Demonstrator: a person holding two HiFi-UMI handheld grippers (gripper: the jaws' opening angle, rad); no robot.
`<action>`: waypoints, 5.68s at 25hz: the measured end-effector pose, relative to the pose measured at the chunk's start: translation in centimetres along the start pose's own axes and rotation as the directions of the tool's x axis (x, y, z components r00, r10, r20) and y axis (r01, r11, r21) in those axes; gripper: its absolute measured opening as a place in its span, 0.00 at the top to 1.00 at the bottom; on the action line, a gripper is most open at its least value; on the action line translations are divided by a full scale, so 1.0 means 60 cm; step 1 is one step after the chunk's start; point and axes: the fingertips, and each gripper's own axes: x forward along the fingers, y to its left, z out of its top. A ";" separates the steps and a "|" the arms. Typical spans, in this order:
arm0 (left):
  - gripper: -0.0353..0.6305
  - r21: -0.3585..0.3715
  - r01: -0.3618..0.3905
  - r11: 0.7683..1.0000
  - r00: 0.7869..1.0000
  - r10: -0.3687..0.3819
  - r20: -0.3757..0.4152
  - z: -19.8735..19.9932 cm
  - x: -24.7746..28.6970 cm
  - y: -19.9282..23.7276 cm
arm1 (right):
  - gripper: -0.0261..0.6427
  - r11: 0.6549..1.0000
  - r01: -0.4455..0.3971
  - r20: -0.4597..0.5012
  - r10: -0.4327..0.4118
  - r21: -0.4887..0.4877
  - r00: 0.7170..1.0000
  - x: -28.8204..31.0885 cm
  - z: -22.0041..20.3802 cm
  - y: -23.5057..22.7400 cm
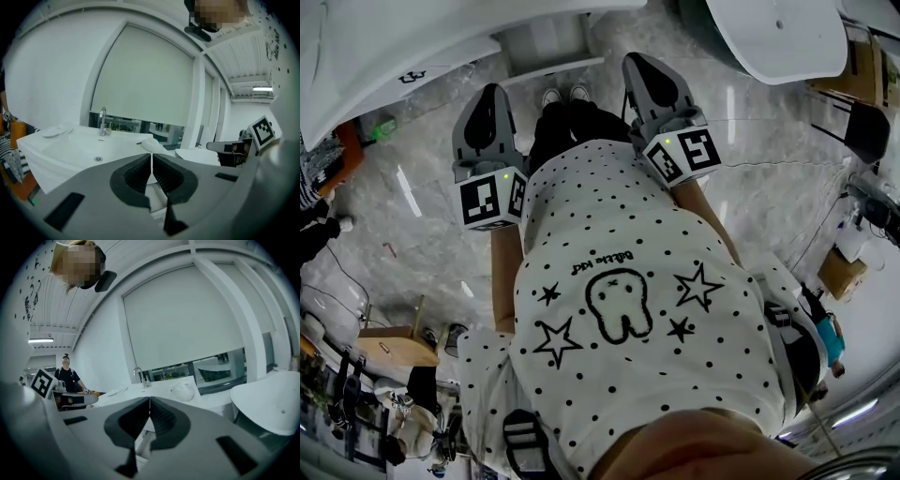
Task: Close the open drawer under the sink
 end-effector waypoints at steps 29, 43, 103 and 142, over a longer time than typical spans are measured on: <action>0.81 -0.112 -0.065 0.992 0.849 -0.005 -0.529 -0.555 0.123 -0.009 | 0.94 1.000 -0.002 -0.192 0.001 -0.006 0.981 0.027 -0.122 -0.054; 0.76 -0.174 -0.063 0.983 0.819 -0.048 -0.572 -0.733 0.211 -0.008 | 0.94 0.999 0.020 -0.263 -0.012 0.027 0.965 0.063 -0.245 -0.055; 0.74 -0.141 -0.056 0.988 0.831 -0.032 -0.556 -0.733 0.274 0.023 | 0.94 0.986 0.138 -0.323 -0.101 0.095 0.941 0.063 -0.297 -0.043; 0.74 -0.150 -0.119 0.981 0.854 0.024 -0.520 -0.698 0.327 0.040 | 0.94 0.979 0.150 -0.333 -0.097 0.139 0.938 0.040 -0.303 -0.076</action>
